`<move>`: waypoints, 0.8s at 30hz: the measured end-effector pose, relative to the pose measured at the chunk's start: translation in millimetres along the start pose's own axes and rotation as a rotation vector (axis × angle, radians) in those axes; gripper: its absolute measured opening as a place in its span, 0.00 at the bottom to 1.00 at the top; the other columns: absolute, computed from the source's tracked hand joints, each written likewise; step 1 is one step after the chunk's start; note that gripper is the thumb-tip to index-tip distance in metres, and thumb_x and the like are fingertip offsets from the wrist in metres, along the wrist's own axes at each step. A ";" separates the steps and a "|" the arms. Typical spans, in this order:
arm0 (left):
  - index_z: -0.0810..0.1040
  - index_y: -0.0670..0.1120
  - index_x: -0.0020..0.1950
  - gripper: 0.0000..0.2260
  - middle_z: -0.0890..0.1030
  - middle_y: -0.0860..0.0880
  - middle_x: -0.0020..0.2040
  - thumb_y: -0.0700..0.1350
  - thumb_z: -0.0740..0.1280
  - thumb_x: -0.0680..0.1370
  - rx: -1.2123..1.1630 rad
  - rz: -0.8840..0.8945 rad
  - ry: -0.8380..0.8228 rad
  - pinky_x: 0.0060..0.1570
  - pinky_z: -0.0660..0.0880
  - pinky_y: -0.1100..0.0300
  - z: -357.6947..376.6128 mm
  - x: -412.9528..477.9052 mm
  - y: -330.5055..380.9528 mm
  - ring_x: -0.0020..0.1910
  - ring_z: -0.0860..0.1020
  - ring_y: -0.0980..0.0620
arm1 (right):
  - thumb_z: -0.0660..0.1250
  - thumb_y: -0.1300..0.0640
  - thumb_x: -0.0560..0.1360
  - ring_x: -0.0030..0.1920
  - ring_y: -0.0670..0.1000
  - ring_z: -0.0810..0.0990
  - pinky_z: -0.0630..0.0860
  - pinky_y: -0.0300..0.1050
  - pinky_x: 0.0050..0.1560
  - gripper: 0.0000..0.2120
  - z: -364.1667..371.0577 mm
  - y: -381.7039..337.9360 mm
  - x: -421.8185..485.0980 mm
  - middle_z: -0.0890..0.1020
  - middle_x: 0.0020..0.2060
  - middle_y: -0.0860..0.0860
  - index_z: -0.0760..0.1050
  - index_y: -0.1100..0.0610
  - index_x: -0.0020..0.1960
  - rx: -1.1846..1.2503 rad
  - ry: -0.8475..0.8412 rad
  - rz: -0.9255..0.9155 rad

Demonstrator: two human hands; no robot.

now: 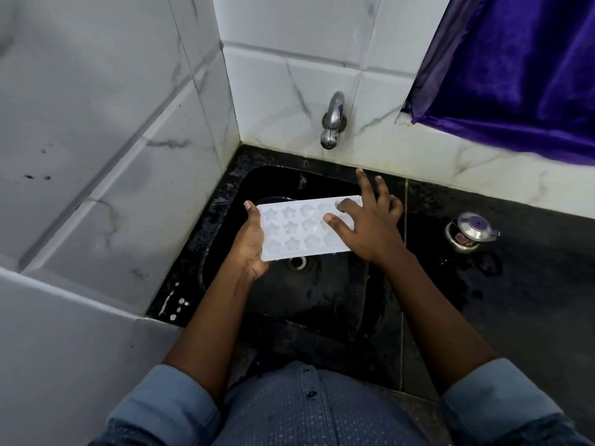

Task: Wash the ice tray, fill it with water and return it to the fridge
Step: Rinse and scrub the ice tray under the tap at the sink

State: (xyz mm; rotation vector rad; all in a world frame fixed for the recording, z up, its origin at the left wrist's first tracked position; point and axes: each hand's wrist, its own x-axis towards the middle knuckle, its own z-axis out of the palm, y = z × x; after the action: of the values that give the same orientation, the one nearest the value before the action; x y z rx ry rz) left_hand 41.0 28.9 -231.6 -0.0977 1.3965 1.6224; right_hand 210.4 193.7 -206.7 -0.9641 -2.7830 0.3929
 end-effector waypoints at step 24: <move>0.80 0.46 0.69 0.42 0.86 0.40 0.62 0.75 0.45 0.79 0.025 0.007 0.026 0.56 0.82 0.43 -12.0 -6.4 -0.2 0.59 0.86 0.40 | 0.53 0.30 0.82 0.83 0.59 0.38 0.41 0.69 0.78 0.26 -2.4 -11.3 1.6 0.46 0.85 0.48 0.81 0.42 0.63 -0.038 -0.030 -0.016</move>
State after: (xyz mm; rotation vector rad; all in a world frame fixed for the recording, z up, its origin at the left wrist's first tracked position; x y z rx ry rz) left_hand 38.6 15.5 -232.0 -0.0997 1.4378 1.6136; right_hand 203.1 186.6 -201.0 -0.9513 -2.8332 0.3561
